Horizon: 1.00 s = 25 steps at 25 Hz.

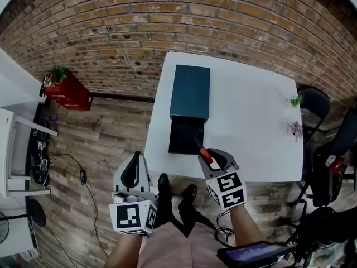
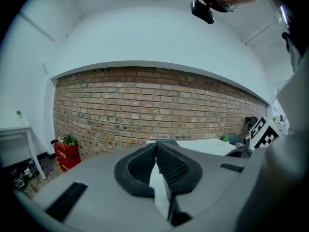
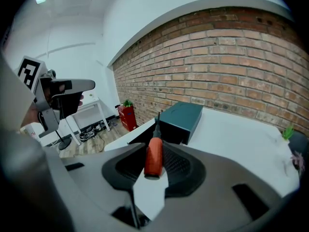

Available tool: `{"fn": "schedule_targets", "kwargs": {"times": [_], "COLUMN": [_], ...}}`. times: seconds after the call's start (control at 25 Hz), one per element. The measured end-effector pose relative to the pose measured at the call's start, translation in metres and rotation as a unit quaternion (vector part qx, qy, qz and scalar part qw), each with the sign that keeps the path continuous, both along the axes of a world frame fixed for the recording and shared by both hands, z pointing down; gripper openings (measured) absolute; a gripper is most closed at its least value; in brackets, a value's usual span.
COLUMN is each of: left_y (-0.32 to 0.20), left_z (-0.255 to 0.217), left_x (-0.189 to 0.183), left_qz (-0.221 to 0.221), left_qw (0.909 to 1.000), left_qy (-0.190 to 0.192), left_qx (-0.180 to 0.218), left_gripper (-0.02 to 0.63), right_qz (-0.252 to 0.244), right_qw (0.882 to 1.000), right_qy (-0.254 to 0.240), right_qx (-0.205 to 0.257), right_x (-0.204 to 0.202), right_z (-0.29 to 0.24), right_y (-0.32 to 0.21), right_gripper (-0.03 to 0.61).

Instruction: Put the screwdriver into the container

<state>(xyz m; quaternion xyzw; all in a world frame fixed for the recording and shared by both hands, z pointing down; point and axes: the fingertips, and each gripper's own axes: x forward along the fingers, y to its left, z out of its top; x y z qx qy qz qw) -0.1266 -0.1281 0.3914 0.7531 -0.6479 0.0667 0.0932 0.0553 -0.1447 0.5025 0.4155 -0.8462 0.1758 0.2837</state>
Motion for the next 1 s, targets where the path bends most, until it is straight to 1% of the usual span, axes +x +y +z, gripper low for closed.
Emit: {"fn": "schedule_targets", "kwargs": {"times": [0.16,0.44,1.0], "left_y": [0.0,-0.014,-0.063], "left_z": [0.011,0.024,0.047], "left_x": [-0.003,-0.01,-0.037], "left_qz": [0.002,0.008,0.014], "left_qw": [0.9999,0.9996,0.9984], "left_qy": [0.001,0.004,0.007], "left_qx": [-0.013,-0.027,-0.055], "left_gripper": [0.012,0.012,0.012], "right_qz": [0.002,0.006,0.006], "right_qw": [1.0,0.999,0.994], "right_qy": [0.005,0.014,0.035], "right_qx": [-0.019,-0.044,-0.101], "right_x": [-0.002,-0.007,-0.028], "right_z": [0.016,0.033,0.07], "right_y": [0.005,-0.006,-0.042], "right_gripper": [0.11,0.11,0.112]}}
